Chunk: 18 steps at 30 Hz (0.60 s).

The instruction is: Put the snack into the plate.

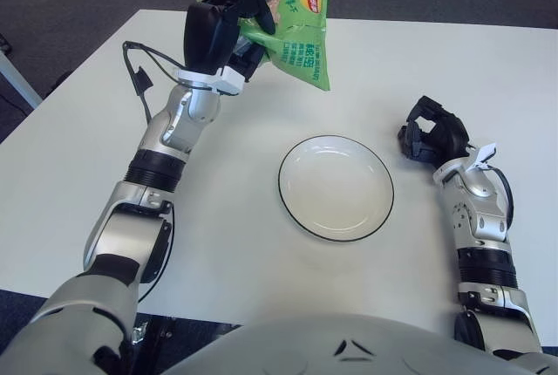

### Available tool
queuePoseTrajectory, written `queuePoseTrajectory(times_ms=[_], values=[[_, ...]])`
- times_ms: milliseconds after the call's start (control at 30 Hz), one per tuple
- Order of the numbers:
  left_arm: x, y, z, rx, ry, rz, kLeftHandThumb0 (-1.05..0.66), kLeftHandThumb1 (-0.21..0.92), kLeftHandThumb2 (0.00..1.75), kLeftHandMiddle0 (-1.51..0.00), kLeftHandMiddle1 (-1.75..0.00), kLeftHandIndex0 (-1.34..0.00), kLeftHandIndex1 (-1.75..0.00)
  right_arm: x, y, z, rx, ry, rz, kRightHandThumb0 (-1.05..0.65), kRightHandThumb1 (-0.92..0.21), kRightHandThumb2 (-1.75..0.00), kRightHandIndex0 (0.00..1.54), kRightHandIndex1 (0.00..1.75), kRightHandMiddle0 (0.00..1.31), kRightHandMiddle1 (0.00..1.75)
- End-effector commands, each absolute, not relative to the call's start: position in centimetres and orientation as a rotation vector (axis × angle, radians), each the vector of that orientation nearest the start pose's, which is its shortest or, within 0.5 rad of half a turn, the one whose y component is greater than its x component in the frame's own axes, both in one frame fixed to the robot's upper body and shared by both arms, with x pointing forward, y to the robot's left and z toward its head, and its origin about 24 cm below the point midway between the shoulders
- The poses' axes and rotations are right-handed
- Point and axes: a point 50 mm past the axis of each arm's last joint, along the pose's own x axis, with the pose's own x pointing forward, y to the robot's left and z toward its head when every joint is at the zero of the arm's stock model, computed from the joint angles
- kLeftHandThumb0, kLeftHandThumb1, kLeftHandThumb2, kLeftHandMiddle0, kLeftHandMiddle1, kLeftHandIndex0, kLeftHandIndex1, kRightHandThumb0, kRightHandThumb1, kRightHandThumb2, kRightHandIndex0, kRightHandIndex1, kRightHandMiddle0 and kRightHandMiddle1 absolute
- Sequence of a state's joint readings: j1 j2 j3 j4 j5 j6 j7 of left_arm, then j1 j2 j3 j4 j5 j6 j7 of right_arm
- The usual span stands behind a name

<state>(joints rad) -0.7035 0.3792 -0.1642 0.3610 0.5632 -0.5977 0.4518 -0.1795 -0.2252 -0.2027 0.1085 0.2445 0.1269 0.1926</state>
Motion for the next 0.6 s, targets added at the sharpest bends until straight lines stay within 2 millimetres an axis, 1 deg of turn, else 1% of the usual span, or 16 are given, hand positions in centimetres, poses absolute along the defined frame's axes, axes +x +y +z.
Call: queuePoseTrajectory(times_ms=[0,333,567], values=[[32.6,13.4,21.5,0.737,-1.107,-0.022,0.65,-0.03,1.75,-0.92,-1.75,-1.16,-1.75,27.5,-22.3,4.0,0.086,0.139,0.013,-0.48,-0.31,-1.32,1.3,1.75,0.62,1.75],[32.3,12.7,21.4,0.639,-1.135,-0.187,0.65,-0.03,1.75,-0.92,-1.75,-1.18,-1.75,27.5,-22.4,3.9,0.093,0.139,0.018,-0.48,-0.32,-1.32,1.29,1.75,0.62,1.75],[31.9,12.3,21.3,0.597,-1.157,-0.272,0.65,-0.03,1.75,-0.92,-1.75,-1.16,-1.75,27.6,-22.5,3.9,0.096,0.138,0.019,-0.48,-0.32,-1.32,1.3,1.75,0.61,1.75]])
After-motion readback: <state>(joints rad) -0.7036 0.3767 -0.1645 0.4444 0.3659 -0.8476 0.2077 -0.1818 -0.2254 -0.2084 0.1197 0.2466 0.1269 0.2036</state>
